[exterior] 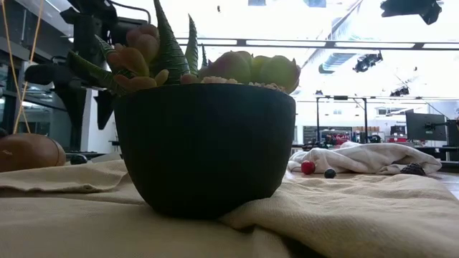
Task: Pick and placing Produce into tupperware
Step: Put the black cherry into the transparent bin
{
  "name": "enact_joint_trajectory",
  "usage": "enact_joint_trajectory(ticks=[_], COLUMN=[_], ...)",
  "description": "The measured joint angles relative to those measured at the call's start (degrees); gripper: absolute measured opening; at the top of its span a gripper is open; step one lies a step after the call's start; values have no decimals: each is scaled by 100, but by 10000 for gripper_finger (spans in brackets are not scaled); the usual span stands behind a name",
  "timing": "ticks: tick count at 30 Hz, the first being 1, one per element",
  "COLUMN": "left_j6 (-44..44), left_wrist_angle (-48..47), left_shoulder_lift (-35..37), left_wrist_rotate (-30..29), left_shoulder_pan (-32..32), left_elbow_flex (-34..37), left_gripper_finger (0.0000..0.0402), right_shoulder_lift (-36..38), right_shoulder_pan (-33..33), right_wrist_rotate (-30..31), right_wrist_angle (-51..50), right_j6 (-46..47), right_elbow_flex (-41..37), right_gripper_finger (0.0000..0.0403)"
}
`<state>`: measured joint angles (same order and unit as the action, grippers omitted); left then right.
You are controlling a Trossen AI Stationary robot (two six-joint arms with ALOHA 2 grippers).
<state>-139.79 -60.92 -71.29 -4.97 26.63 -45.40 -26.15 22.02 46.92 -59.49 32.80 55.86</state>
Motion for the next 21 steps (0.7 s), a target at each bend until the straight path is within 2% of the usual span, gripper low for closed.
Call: enact_joint_trajectory(ticks=[5,21], left_j6=[-9,7], left_wrist_angle=[292,-15], left_shoulder_lift=[0,-13], left_wrist_rotate=[217,353], left_shoulder_pan=[-2,-57], left_elbow_flex=[216,223], left_gripper_finger=[223,223], right_shoulder_lift=[0,-2], right_shoulder_pan=[0,0], right_wrist_rotate=[-17,-37], right_wrist_angle=[-50,-93], right_j6=[85,188], right_elbow_flex=[0,1], right_gripper_finger=[94,94])
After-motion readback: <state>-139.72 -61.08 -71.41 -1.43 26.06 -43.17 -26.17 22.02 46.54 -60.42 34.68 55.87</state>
